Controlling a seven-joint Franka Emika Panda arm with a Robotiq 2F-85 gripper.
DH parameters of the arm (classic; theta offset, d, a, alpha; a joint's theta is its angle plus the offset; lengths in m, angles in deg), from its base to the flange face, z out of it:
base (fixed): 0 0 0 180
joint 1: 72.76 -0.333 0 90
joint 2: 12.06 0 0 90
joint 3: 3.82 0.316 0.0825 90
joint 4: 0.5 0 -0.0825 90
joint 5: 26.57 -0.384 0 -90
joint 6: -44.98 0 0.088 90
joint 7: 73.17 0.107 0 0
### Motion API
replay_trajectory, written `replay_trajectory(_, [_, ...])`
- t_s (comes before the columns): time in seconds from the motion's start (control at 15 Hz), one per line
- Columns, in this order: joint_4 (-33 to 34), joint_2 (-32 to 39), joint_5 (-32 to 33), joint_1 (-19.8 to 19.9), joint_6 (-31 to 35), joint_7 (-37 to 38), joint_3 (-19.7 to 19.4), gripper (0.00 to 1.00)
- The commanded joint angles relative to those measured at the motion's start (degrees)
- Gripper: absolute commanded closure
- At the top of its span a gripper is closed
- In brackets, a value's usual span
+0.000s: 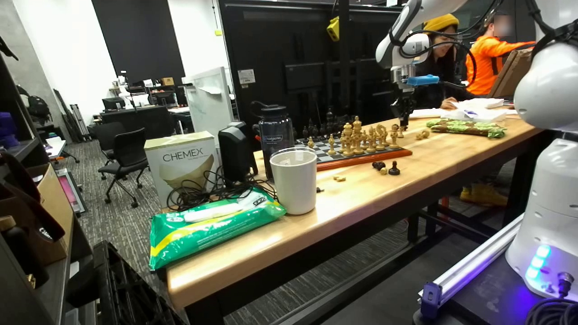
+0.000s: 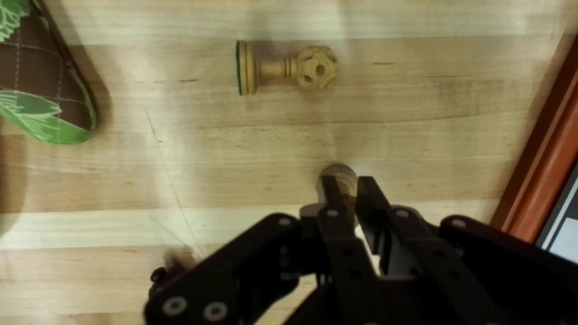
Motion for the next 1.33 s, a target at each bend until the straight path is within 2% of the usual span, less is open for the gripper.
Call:
replay_trajectory(0.0, [0.3, -0.5, -0.7, 0.5, -1.6, -1.7, 1.1, 0.97])
replay_trajectory(0.4, [0.3, -2.5, 2.2, -1.2, -4.5, 0.0, 1.3, 0.97])
replay_trajectory(0.73, [-0.5, -6.7, 9.5, -4.9, -6.2, 3.1, 1.5, 0.97])
replay_trajectory(1.0, [-1.8, -11.8, 12.7, -8.0, -8.3, 1.5, 3.3, 0.97])
replay_trajectory(1.27, [-2.9, -16.3, 12.7, -11.0, -11.6, -2.2, 5.9, 0.97])
